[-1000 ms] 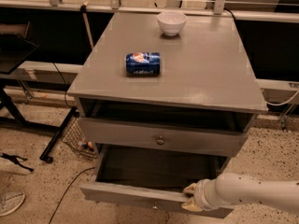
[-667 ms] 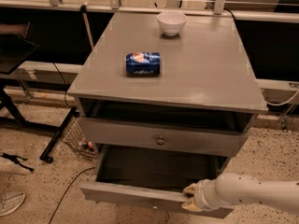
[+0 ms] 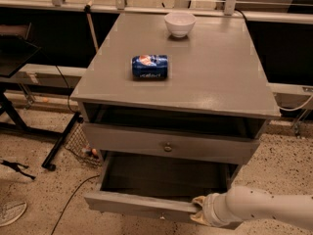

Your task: Open middle drawer

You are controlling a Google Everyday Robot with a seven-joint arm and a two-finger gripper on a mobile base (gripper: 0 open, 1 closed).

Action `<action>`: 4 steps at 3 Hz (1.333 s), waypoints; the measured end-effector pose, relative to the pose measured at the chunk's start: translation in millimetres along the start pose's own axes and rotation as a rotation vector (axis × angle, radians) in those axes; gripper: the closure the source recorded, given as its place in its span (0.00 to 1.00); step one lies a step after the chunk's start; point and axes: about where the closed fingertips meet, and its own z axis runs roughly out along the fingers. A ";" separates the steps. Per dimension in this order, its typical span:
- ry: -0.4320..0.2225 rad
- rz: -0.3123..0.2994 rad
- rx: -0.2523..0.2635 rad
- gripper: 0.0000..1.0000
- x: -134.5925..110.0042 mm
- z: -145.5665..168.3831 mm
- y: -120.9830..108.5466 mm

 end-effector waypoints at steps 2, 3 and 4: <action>-0.002 -0.002 -0.010 1.00 4.3 -2.9 15.6; -0.005 0.005 -0.012 1.00 9.1 -5.6 24.8; -0.005 0.005 -0.012 1.00 8.6 -5.4 24.9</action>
Offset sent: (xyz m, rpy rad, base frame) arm -0.0979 -0.0262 -0.0100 0.0224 0.0535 -0.0164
